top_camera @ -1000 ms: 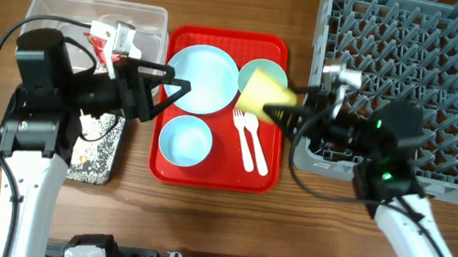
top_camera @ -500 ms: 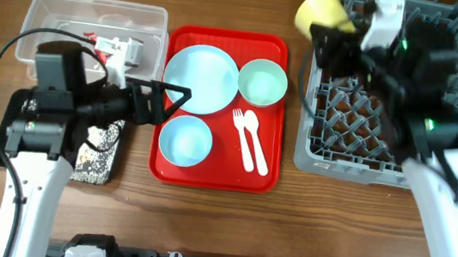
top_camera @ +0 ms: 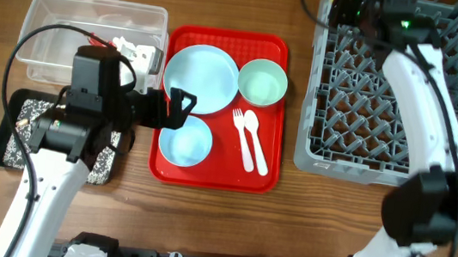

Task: Sort waste into correct bins and load items into the dishwasher rack
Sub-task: 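Release the cup from the left gripper and carry it right over the rack, then lower the yellow cup into the rack's far corner and open the right gripper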

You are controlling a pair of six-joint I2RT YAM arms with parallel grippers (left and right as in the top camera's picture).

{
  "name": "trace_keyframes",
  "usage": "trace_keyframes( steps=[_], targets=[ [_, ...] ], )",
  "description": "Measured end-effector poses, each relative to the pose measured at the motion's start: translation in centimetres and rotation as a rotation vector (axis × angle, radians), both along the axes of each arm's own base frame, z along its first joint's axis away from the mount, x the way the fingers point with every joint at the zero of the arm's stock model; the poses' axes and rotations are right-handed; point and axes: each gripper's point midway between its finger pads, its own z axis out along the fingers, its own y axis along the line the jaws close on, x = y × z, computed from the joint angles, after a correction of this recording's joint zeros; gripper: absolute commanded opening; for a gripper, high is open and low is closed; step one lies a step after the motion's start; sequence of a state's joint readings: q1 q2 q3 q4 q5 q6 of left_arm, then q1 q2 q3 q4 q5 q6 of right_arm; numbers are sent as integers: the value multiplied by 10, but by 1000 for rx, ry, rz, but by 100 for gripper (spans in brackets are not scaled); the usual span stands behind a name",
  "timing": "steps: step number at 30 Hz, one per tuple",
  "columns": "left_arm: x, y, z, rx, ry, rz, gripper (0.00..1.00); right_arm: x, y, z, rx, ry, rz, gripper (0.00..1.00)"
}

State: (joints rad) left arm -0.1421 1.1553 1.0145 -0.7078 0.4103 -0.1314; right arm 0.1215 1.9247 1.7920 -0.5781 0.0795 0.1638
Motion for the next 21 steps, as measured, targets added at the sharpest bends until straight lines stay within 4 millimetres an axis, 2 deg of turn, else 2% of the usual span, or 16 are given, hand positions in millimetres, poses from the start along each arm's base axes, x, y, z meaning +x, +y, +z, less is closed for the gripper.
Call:
trace_keyframes(
  steps=[3,7,10,21],
  targets=[
    [1,2,-4,30,6,13,100,15,-16,-23,5,32,-48,50],
    [2,3,-6,65,-1,21,100,21,-39,-61,13,99,-105,50],
    [2,5,-7,76,-3,26,100,23,-48,-75,19,124,-129,50],
    [7,6,-22,97,39,33,100,30,-47,-70,32,86,-127,49]
  ],
)
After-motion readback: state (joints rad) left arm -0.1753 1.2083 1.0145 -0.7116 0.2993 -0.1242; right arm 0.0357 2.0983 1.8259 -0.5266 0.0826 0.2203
